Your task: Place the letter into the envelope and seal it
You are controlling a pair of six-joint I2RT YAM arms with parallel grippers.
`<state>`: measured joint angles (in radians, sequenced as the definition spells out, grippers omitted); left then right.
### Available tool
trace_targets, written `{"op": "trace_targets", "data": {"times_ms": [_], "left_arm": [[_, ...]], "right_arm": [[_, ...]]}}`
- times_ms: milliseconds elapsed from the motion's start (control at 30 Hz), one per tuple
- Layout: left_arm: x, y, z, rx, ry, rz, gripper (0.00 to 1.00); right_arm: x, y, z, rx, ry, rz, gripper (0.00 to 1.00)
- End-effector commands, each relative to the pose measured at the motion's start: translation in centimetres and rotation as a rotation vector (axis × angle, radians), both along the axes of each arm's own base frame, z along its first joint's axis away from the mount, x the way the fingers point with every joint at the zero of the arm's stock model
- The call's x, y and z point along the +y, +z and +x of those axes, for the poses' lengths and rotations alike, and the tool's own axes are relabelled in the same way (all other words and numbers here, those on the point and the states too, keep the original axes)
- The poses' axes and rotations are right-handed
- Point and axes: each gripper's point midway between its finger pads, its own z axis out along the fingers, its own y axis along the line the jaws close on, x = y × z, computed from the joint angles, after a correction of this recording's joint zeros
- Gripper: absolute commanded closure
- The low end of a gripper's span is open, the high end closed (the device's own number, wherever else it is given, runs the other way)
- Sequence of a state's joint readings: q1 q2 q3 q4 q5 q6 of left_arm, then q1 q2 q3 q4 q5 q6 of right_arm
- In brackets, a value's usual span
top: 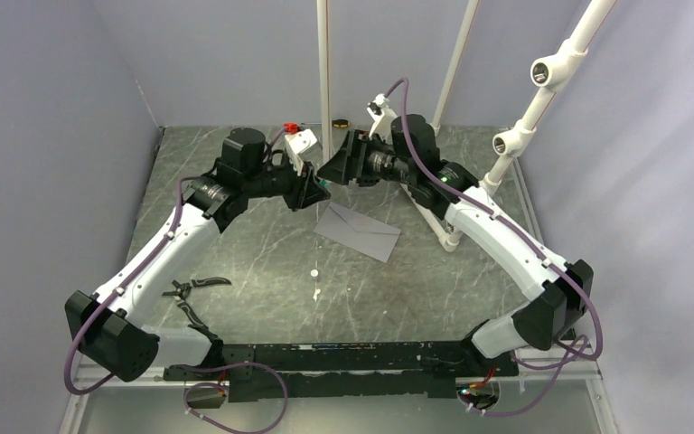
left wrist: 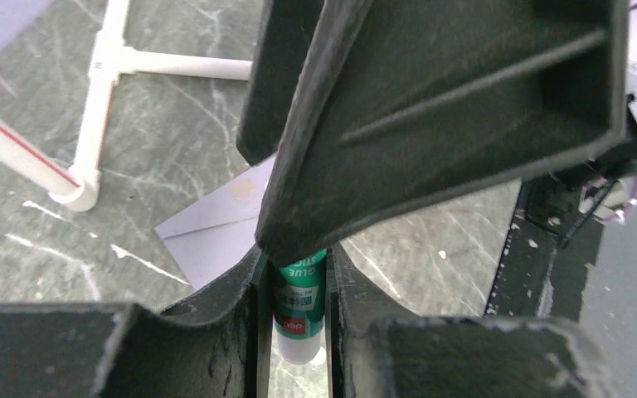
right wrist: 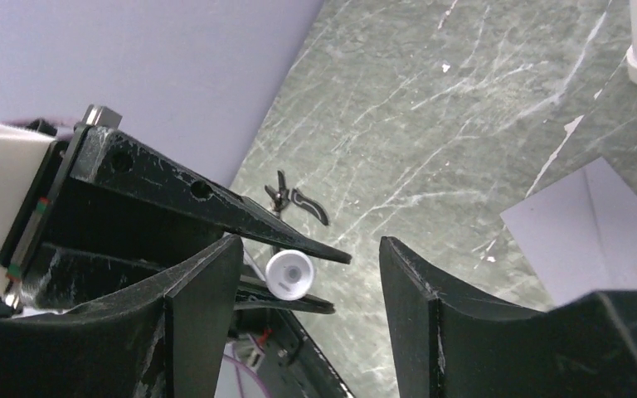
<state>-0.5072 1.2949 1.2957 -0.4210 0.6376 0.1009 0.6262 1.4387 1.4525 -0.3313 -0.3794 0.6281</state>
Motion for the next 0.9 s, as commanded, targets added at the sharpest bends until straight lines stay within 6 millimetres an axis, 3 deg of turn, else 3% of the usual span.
{"op": "trace_targets", "data": {"times_ms": [0, 267, 333, 467, 600, 733, 867], "left_arm": [[0.4, 1.2, 2.1, -0.035, 0.118, -0.021, 0.97], [0.6, 1.6, 2.3, -0.028, 0.153, -0.044, 0.97], [0.6, 1.6, 2.2, -0.027, 0.154, -0.043, 0.98], [0.7, 1.6, 2.1, -0.026, 0.153, -0.042, 0.98], [0.8, 1.6, 2.0, -0.029, 0.154, -0.044, 0.98], [0.8, 2.2, 1.9, -0.004, 0.17, -0.059, 0.98], [0.8, 2.9, 1.4, -0.003, 0.157, -0.065, 0.97]], "right_arm": [[-0.1, 3.7, 2.2, -0.011, -0.168, 0.082, 0.38], [0.4, 3.5, 1.7, 0.007, -0.134, 0.084, 0.64], [0.7, 3.7, 1.5, 0.003, -0.109, 0.09, 0.64], [1.1, 3.9, 1.1, 0.002, -0.077, 0.102, 0.5], [1.6, 3.4, 0.9, 0.019, -0.046, 0.1, 0.48], [1.8, 3.3, 0.8, 0.025, -0.031, 0.089, 0.54], [1.6, 4.3, 0.7, -0.009, -0.029, 0.098, 0.72]]}}
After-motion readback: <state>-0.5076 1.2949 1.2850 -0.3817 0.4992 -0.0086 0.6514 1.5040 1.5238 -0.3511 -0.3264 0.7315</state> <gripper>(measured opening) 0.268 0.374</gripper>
